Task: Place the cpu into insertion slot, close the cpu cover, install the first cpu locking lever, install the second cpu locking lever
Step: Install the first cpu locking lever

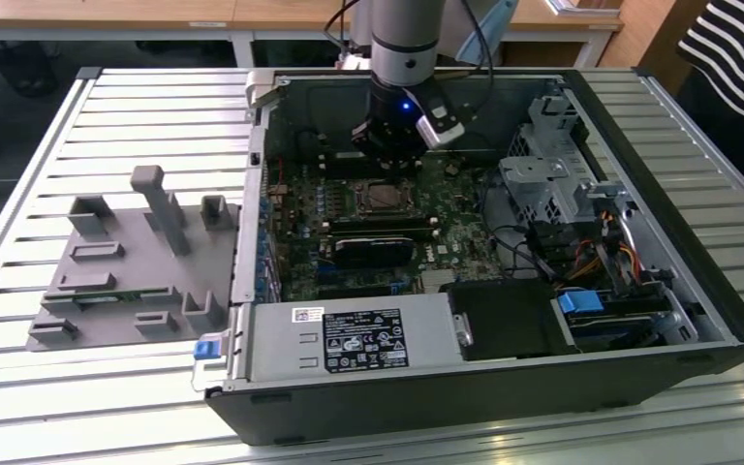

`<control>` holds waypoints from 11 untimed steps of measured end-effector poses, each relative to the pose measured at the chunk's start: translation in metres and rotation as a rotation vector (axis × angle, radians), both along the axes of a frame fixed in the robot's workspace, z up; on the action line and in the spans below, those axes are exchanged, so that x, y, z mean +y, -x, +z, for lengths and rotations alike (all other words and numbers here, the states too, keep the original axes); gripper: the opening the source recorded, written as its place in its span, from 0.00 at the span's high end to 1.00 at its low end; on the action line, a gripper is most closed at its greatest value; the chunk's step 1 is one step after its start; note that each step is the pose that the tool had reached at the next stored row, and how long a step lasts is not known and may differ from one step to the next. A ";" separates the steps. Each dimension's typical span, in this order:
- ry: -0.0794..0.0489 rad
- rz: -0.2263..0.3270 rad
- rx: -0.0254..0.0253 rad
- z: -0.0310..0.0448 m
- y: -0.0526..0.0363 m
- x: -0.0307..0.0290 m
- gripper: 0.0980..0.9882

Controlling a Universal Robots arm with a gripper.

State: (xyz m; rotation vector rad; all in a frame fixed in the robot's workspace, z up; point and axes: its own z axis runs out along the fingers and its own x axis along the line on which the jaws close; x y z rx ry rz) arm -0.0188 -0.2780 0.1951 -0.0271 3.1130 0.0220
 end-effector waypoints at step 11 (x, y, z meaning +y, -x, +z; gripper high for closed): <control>-0.001 0.000 -0.0003 0.0133 0.0000 0.0004 0.99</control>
